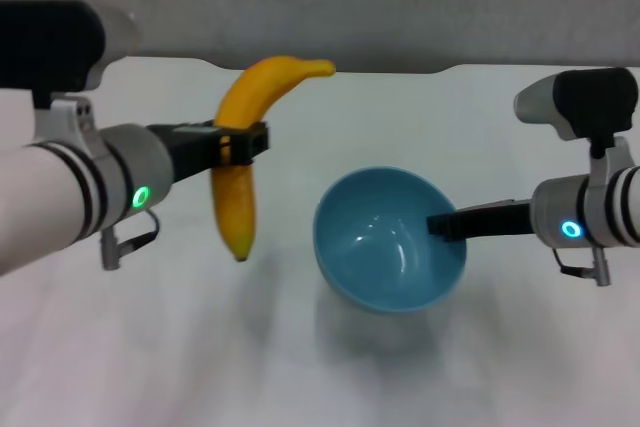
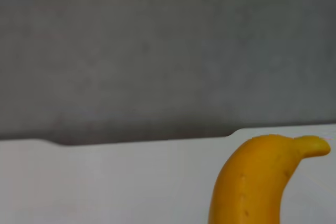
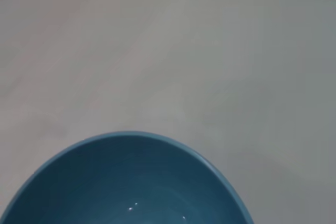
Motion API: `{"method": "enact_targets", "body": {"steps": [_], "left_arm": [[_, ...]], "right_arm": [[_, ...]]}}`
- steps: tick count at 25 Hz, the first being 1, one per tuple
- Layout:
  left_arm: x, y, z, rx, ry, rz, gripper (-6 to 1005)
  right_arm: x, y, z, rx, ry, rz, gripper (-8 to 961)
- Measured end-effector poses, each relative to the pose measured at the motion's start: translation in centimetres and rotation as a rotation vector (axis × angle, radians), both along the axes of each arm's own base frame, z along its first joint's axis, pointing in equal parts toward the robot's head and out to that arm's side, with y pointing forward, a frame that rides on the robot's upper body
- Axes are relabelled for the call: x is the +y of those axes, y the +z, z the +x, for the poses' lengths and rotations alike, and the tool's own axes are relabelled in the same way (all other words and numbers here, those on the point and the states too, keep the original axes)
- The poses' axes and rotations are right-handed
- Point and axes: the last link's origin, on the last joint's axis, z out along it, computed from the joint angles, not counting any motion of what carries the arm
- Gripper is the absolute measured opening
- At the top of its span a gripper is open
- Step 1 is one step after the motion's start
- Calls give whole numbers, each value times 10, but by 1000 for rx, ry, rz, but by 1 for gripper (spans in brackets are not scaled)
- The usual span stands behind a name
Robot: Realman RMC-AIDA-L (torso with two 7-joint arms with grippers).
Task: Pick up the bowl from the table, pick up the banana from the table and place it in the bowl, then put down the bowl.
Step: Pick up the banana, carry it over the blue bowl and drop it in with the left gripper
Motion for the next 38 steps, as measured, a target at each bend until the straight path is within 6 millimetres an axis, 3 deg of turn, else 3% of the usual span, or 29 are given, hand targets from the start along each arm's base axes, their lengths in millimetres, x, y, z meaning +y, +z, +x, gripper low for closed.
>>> {"method": "enact_targets", "body": {"steps": [5,14,30,38], "left_arm": [[-3,-8,19,-27,-73,-12,591],[-3,-20,20,-68,-126,4,607],[-2,-43,-4,-54,-105,-16,636],[-2,-47,-5,-55,-115,-19,651]], "right_arm": [[-1,-16,-6,26,27,13,84],[-7,-42,-24,51,66,-39,87],[-5,-38,-29,81,61,-36,93],[-4,-39,-32,72,79,-39,96]]}}
